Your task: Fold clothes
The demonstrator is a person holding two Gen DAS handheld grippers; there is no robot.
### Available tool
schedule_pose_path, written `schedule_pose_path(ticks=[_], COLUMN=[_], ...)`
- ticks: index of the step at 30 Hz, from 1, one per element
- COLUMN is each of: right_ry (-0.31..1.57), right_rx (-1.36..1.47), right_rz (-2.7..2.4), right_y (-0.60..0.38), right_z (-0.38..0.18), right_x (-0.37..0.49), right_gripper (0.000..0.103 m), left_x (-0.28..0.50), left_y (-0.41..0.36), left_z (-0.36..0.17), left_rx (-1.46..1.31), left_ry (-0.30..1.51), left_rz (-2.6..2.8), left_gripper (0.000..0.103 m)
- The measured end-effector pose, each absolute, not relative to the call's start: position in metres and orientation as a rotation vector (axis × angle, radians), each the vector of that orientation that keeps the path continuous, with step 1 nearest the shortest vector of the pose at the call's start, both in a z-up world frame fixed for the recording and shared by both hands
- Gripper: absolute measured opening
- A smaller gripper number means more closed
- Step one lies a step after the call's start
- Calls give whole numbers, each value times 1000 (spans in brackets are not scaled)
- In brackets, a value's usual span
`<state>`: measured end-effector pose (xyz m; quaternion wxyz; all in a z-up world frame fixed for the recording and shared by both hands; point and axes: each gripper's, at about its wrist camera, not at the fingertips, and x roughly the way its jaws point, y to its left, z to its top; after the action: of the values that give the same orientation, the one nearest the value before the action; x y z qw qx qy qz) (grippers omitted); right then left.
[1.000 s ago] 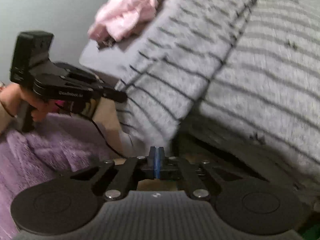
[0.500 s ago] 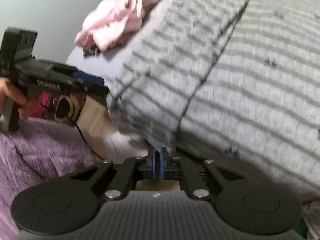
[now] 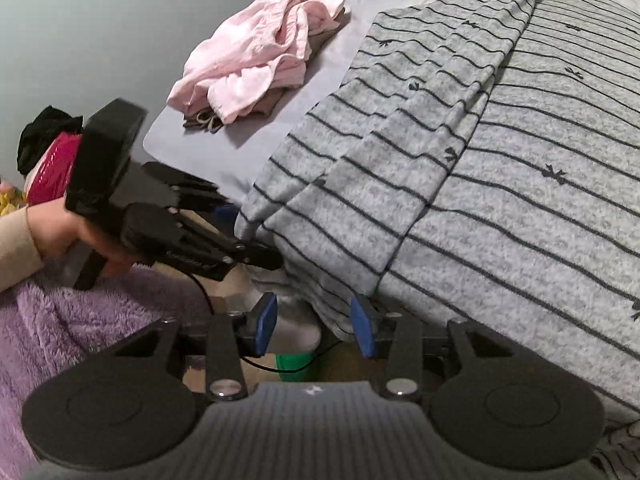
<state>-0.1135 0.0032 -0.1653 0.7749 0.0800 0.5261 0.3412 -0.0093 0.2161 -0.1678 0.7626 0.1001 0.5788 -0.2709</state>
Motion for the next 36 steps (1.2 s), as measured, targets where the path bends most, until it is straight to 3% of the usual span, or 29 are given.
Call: schedule_pose_path(ticks=[2,4,11,17,29,32,34,36], right_ry=[1138,1136,1133,1107,1079,1085,1087,1082], right_rx=[166,168,191,190,362,401,423,435], right_rz=[733,722,692,599,388,376,370,371], right_y=[2,-2,-14,-29,-97,-105,-108,-108], right_z=[-165,-165,-154,-131,-132,-138,-142,-143], right_x=[-115,-116,-120,-118,-104,-101,-99,-97], right_gripper=[45,45,45,45,45,45,46,46], left_x=[-10,-12,-20,-26,-11,-16,-20,-24], left_y=[214,215,213,181,82,75,71,67], left_z=[-166,-160,-125,-85,-112,-119,-123,-123], left_rx=[211,187,65,-48,61,70,76,68], left_ry=[1258,1254,1292,1189,1094,1101,1101,1089], left_rz=[-629,-641,-669,-805,-845,-846,-864,-885], left_gripper=[7,5,4,4,4,11,22,43])
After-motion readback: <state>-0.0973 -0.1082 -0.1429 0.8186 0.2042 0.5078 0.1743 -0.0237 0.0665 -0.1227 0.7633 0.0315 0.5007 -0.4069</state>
